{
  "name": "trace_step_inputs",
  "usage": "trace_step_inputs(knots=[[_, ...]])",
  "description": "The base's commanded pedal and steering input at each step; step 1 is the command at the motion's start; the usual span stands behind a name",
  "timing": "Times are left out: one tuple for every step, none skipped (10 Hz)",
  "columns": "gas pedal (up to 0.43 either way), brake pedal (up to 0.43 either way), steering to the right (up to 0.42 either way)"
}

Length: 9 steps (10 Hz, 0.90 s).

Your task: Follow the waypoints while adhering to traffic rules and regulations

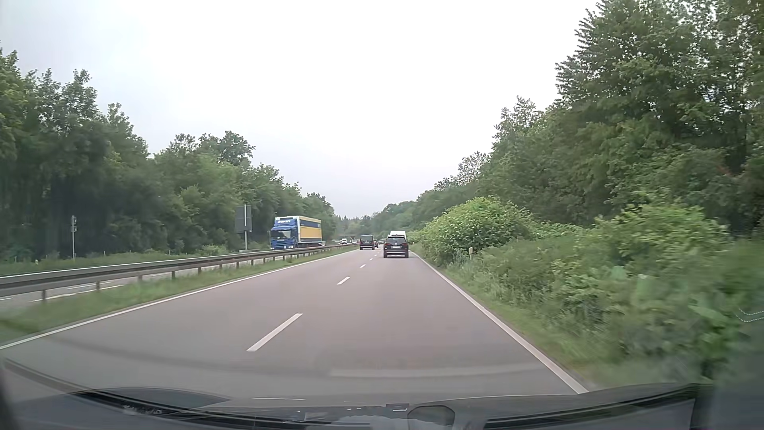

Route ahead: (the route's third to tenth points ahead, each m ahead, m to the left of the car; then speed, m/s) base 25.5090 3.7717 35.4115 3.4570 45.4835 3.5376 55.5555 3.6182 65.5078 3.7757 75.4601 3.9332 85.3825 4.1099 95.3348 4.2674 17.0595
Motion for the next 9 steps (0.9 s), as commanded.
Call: trace_step_inputs(knots=[[0.150, 0.000, -0.003], [0.150, 0.000, -0.002], [0.157, 0.000, -0.001], [0.157, 0.000, -0.001], [0.169, 0.000, -0.001], [0.169, 0.000, -0.001], [0.169, 0.000, -0.001], [0.169, 0.000, -0.001], [0.169, 0.000, -0.001]])
